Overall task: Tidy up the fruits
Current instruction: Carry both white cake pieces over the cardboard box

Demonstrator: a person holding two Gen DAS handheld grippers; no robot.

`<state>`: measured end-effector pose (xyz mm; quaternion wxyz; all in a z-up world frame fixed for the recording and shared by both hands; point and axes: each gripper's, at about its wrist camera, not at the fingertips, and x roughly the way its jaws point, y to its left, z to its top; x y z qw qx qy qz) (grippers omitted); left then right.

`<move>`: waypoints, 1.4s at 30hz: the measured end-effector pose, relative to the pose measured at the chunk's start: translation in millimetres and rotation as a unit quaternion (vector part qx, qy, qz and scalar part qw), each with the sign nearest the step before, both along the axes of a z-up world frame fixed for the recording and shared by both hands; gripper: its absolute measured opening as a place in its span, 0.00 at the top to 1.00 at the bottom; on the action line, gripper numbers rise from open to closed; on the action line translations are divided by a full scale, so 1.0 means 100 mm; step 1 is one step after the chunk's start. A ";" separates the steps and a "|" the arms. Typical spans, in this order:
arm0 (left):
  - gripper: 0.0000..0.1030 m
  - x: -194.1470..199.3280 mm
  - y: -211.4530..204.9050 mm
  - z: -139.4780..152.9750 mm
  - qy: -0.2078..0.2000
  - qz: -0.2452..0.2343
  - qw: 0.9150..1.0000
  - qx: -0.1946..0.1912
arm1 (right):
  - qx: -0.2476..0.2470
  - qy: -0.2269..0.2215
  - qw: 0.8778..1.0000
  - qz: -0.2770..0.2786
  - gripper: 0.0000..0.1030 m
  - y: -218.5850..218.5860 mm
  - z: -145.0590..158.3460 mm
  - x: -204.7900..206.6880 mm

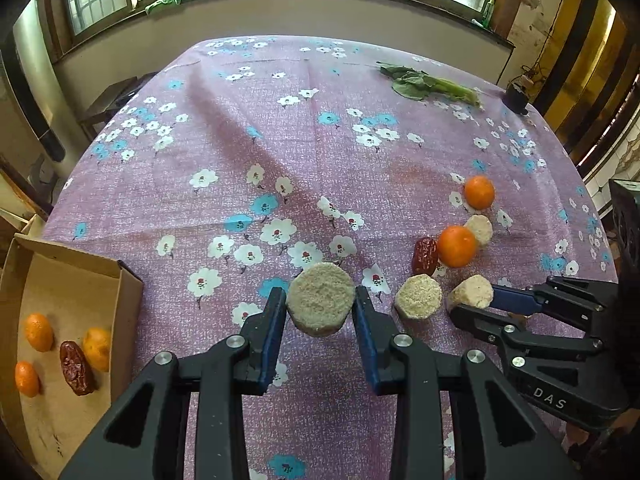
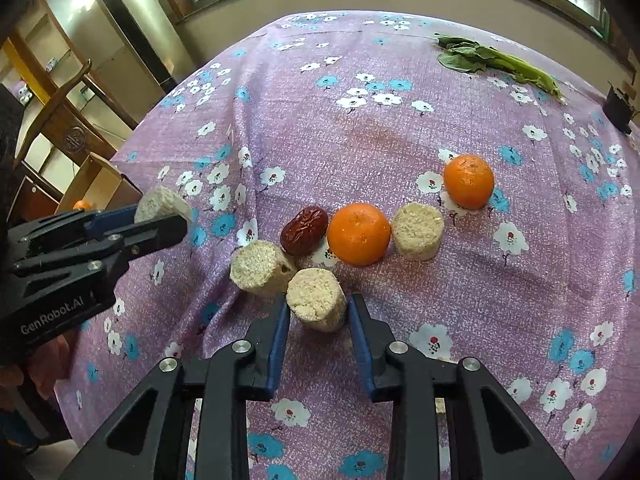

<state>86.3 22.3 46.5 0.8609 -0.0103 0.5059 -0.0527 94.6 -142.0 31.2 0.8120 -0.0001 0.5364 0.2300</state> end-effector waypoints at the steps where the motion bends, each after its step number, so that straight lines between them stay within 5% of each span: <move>1: 0.68 -0.02 0.01 0.02 -0.002 0.003 1.000 0.003 | 0.002 -0.003 1.000 -0.002 0.69 -0.02 0.04 -0.03; 18: 0.68 -0.54 0.34 0.37 -0.048 0.044 0.997 0.037 | 0.022 -0.044 0.999 0.022 0.69 0.35 0.60 -0.54; 42: 0.68 -0.99 1.27 0.48 -0.057 0.115 0.990 0.050 | 0.022 -0.064 0.992 0.105 0.68 1.42 0.82 -0.81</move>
